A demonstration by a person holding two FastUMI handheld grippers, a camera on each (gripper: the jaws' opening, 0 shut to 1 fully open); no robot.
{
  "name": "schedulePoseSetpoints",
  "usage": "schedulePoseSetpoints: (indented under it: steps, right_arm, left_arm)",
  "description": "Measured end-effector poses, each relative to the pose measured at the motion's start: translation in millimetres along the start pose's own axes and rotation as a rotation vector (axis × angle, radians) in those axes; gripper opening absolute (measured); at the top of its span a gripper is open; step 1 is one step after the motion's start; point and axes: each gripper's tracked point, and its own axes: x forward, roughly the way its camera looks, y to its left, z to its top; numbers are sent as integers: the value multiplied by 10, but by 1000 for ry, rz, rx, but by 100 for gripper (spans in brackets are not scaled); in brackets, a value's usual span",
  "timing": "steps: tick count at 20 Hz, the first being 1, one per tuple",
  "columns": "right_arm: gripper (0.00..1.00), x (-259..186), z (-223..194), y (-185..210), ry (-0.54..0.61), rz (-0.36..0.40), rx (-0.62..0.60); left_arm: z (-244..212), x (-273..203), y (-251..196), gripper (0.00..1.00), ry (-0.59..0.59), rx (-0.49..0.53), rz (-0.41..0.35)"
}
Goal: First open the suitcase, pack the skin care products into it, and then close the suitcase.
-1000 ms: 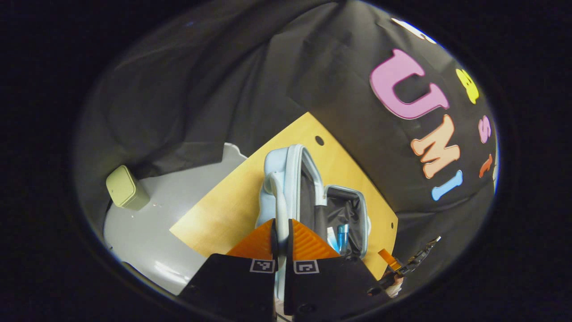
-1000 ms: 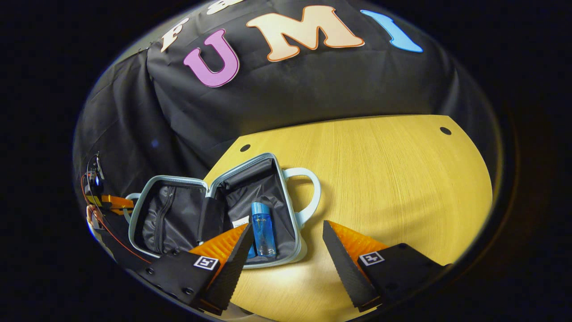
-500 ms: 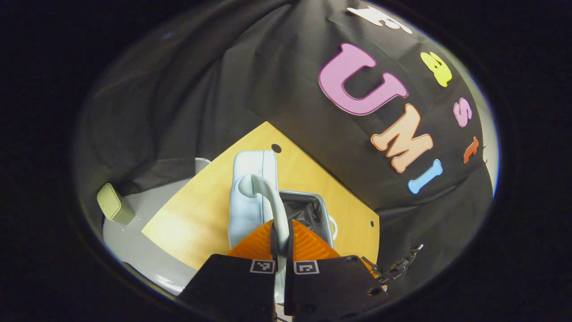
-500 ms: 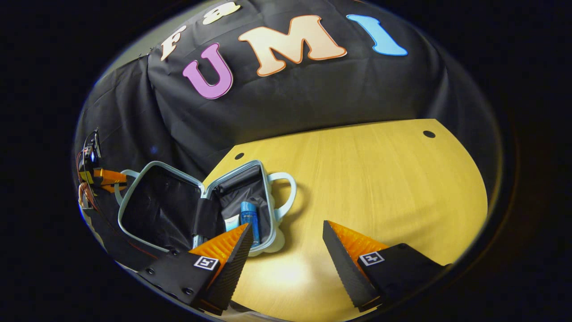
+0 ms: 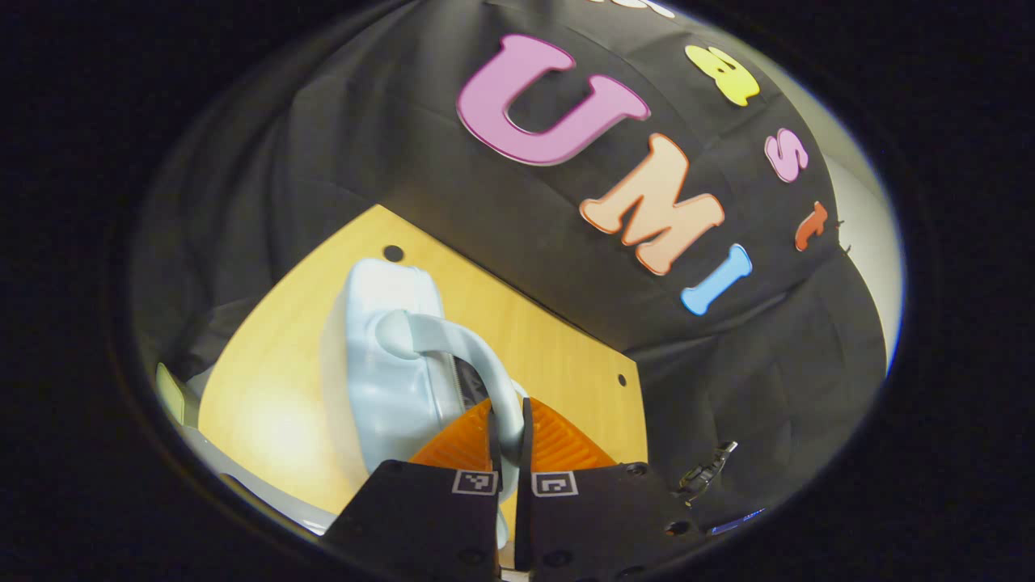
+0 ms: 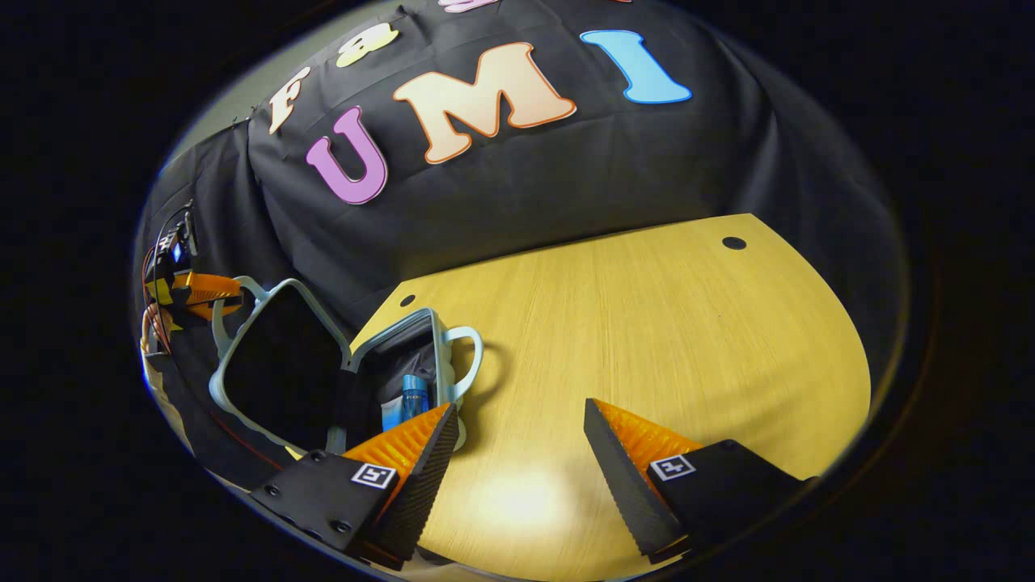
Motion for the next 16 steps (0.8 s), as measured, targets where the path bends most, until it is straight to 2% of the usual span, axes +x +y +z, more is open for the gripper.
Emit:
schedulePoseSetpoints:
  steps: [7,8,9,16]
  right_arm:
    - [98,-60,95,-288,-28,-29,28]
    - [98,-59,103,-299,-33,-31,25]
    - [98,-67,112,-309,-36,-30,25]
    - [98,-102,123,-425,-40,-26,48]
  left_arm:
    - [-312,799,-417,1,139,30,-57]
    - [-351,898,-442,5,157,33,-56]
    - [-406,1007,-470,1,174,37,-53]
    - [-861,1739,-490,1,297,55,-2]
